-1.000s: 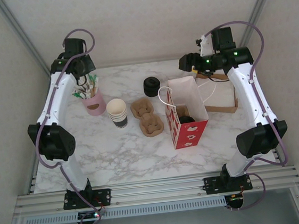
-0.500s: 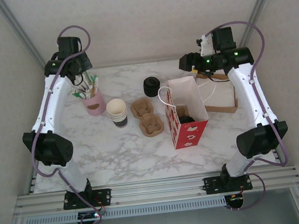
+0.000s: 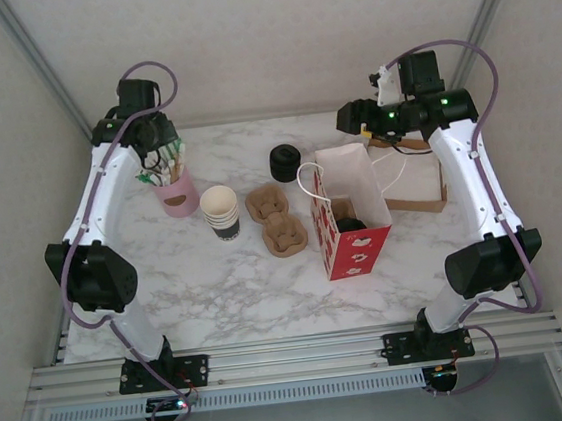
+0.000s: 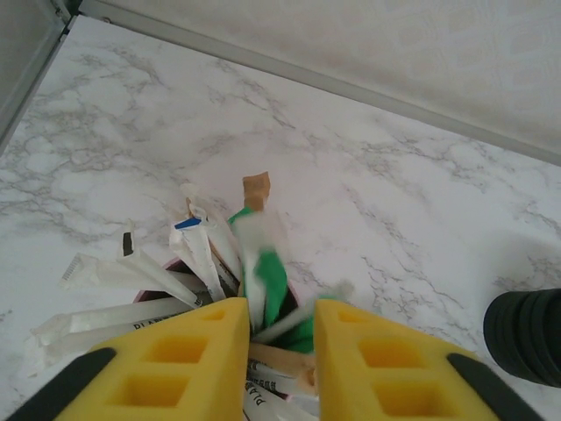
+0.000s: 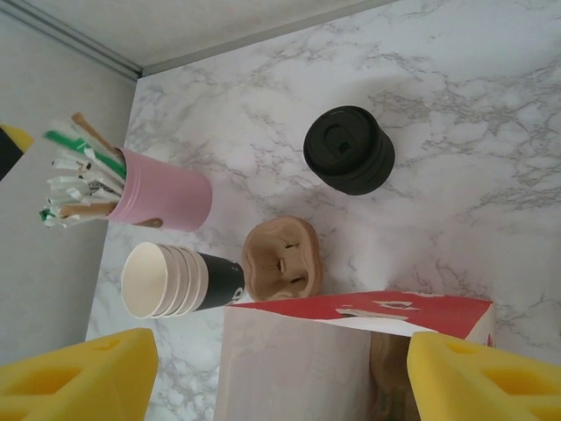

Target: Pack the takeout coffee

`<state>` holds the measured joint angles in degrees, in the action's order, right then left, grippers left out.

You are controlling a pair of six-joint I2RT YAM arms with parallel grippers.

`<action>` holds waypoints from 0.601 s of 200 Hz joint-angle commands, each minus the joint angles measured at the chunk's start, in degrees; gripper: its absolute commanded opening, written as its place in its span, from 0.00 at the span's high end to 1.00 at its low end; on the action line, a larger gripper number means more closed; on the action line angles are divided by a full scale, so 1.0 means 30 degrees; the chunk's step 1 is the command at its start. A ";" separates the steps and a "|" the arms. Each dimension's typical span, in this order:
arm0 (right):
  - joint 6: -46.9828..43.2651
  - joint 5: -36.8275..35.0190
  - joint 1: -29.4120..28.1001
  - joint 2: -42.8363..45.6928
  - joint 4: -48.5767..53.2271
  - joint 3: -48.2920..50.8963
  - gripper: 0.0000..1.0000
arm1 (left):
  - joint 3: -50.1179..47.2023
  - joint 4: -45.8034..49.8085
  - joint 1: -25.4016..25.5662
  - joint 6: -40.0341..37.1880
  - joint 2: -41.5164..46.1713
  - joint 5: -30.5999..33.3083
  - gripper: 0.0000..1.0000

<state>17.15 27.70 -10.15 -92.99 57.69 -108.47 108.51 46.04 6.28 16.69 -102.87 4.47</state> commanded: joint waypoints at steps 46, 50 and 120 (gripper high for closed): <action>0.0060 0.0378 -0.0067 0.0821 0.0150 0.0296 0.24 | -0.0575 -0.0558 0.0044 -0.0025 0.0188 0.0150 0.67; 0.0040 0.0404 -0.0058 0.0819 0.0150 0.0285 0.24 | -0.0664 -0.0684 -0.0031 0.0000 0.0166 0.0151 0.67; -0.0059 0.0349 -0.0060 0.0734 0.0133 0.0354 0.24 | 0.1166 -0.0797 -0.0498 0.0063 -0.1817 -0.0510 0.75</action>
<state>17.15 28.21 -10.15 -92.23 57.69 -108.16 108.36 43.55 5.34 16.71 -105.38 3.44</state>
